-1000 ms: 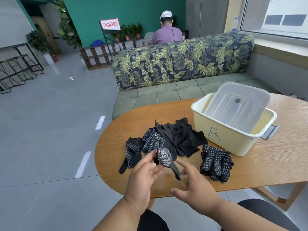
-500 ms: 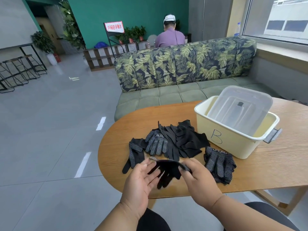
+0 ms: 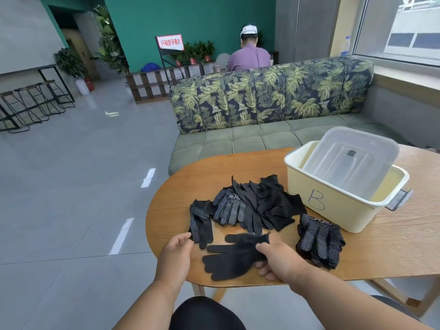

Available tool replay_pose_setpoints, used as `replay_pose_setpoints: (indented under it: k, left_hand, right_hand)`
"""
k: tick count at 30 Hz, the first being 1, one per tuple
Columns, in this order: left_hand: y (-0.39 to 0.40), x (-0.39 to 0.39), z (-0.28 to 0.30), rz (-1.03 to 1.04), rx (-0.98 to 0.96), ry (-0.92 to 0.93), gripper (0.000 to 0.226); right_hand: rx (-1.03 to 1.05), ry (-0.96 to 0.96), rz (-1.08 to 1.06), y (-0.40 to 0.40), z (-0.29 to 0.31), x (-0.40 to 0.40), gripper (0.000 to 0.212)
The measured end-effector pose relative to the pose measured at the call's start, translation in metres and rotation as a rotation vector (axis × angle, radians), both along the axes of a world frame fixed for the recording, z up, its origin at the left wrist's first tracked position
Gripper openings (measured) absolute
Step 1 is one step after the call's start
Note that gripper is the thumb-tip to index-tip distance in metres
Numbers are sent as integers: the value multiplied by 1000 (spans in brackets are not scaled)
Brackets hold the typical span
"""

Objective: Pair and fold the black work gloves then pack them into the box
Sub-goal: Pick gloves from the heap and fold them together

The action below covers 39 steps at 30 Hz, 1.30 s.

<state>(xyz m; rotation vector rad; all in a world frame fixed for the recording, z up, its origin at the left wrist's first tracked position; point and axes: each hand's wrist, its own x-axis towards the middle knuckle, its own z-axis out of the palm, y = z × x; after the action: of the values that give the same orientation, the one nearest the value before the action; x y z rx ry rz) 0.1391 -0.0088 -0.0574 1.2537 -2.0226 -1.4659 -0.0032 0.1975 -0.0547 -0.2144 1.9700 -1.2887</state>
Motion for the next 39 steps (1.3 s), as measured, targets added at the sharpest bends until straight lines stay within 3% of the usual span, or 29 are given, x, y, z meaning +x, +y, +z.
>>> replay_pose_setpoints:
  k: [5,8,10,13,16,19,24,27,30,32,33,36,39]
  left_hand:
    - [-16,-25,-9,-294,-343,-374,36]
    - [-22,-38,-12,-323,-332,-455,55]
    - [-26,-43,-14,-283,-319,-402,55]
    - [-27,-39,-11,-117,-238,-170,36]
    - [-26,-24,-5,131,-56,95,13]
    - [-27,-9,2,246,164,246,15]
    - [-22,4,20,229,404,395,17]
    - [-8,1,31,150,510,435,17]
    - [16,-8,40,53,652,488,16]
    - [30,-11,42,-10,745,507,31]
    - [37,-13,42,-46,782,496,41]
    - [51,-14,40,-144,824,438,51]
    - [55,-13,39,-191,824,405,50]
  right_hand:
    - [-20,-23,-25,11,-14,-5,12]
    - [-42,-6,-18,11,-13,-3,9]
    - [-43,14,-5,14,-15,-2,10]
    - [-40,40,4,17,-17,-4,11]
    - [-55,46,1,18,-22,-6,12]
    - [-70,88,-43,20,-28,-4,13]
    - [128,452,-210,23,-32,10,36]
    - [237,656,-157,27,-28,22,45]
    - [236,799,-62,30,-23,27,39]
    - [44,653,-66,27,-13,27,25]
    - [-72,471,-71,24,-7,27,16]
    - [-252,-67,-20,19,12,28,30]
    - [-245,-211,-63,20,17,24,25]
